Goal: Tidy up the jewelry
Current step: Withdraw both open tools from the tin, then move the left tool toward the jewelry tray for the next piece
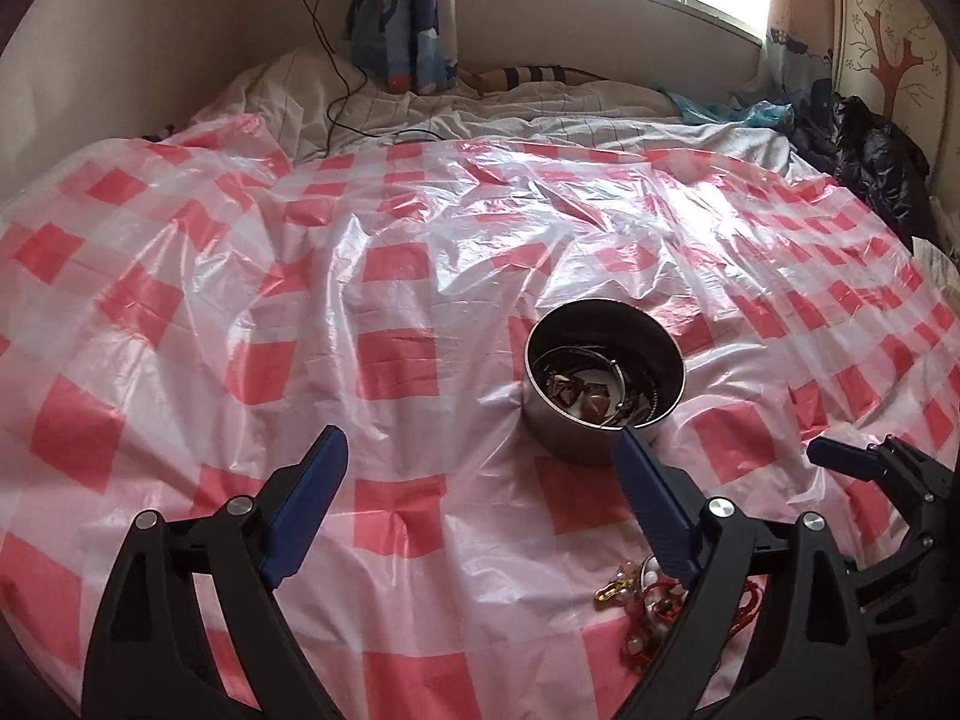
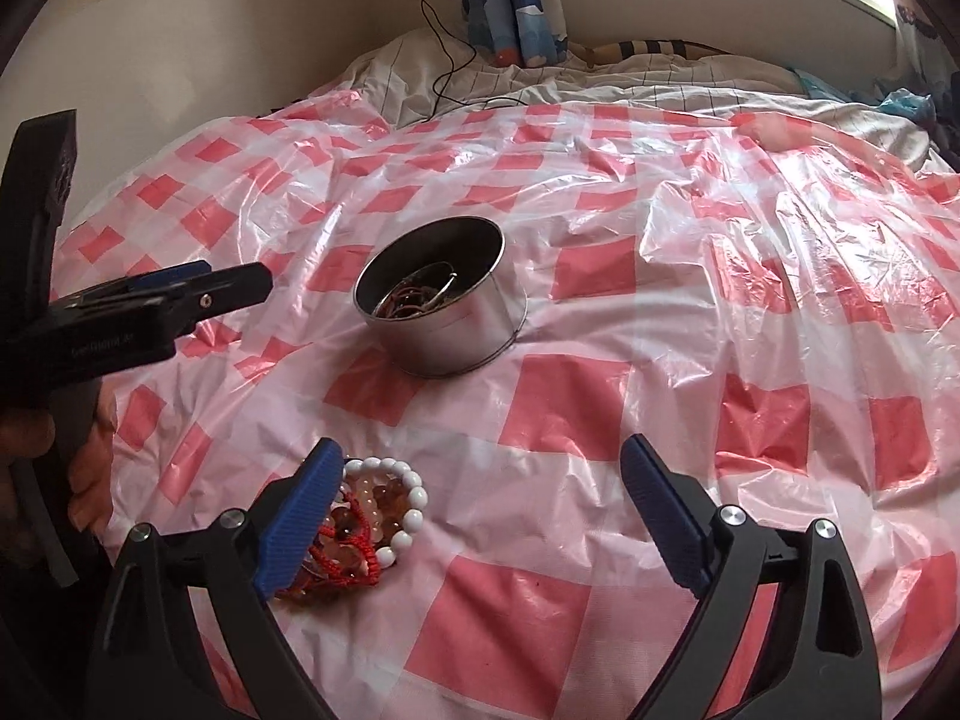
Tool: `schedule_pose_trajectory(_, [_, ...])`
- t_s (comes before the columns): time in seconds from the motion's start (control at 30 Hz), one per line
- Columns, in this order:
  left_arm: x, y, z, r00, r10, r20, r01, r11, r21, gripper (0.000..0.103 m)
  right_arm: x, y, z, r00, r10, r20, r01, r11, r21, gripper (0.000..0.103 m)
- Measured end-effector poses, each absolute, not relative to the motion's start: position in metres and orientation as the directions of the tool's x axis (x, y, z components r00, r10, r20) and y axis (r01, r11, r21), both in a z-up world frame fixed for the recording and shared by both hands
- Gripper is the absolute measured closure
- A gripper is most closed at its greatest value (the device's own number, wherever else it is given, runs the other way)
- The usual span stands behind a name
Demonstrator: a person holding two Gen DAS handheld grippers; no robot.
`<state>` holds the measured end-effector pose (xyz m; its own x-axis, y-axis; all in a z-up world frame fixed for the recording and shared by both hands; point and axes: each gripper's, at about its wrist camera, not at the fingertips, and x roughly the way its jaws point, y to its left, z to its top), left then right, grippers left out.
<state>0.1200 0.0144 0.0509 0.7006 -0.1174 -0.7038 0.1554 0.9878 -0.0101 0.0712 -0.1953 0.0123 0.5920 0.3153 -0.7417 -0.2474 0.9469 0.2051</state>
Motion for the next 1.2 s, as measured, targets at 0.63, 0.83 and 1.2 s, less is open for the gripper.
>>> schedule_pose_trajectory(0.63, [0.112, 0.015, 0.039, 0.705, -0.122, -0.698, 0.138, 0.990, -0.034, 0.009, 0.078, -0.199, 0.003, 0.565, 0.372, -0.737, -0.224, 0.928, 0.296, 0.009])
schedule_pose_trajectory(0.83, [0.117, 0.010, 0.034, 0.686, -0.144, -0.713, 0.157, 0.986, -0.048, 0.009, 0.077, -0.201, 0.004, 0.567, 0.373, -0.735, -0.218, 0.928, 0.303, 0.009])
schedule_pose_trajectory(1.2, [0.131, 0.017, 0.013, 0.554, -0.314, -0.771, 0.176, 0.949, -0.261, 0.009, 0.080, -0.221, 0.002, 0.578, 0.343, -0.740, -0.140, 0.935, 0.325, 0.009])
